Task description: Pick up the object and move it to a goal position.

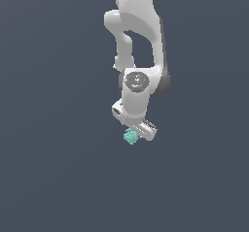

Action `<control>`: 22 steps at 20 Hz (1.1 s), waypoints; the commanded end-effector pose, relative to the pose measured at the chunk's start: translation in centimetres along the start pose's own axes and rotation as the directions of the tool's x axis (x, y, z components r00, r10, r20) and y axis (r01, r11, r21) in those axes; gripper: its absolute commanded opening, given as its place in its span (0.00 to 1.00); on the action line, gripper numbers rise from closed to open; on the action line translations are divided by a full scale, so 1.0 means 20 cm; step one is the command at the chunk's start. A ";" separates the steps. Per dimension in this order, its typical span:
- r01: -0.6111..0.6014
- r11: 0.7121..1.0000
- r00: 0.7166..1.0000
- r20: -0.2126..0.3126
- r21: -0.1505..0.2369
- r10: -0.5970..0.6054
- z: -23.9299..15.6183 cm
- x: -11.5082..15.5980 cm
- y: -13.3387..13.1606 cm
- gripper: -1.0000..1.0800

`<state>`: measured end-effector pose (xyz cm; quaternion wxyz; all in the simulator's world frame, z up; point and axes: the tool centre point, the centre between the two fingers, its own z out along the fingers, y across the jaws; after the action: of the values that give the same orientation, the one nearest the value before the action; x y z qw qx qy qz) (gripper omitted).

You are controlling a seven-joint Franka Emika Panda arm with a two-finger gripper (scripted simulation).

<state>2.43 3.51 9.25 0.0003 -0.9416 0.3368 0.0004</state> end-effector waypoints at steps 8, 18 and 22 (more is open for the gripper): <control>-0.013 1.000 1.000 -0.001 0.000 0.013 0.04 0.00 0.00 0.96; -0.017 1.000 1.000 -0.001 0.000 0.017 0.25 0.00 0.00 0.96; -0.017 1.000 1.000 -0.001 0.000 0.017 0.26 0.00 0.00 0.00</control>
<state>2.42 3.53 4.15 -0.0002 -0.9387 0.3447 0.0003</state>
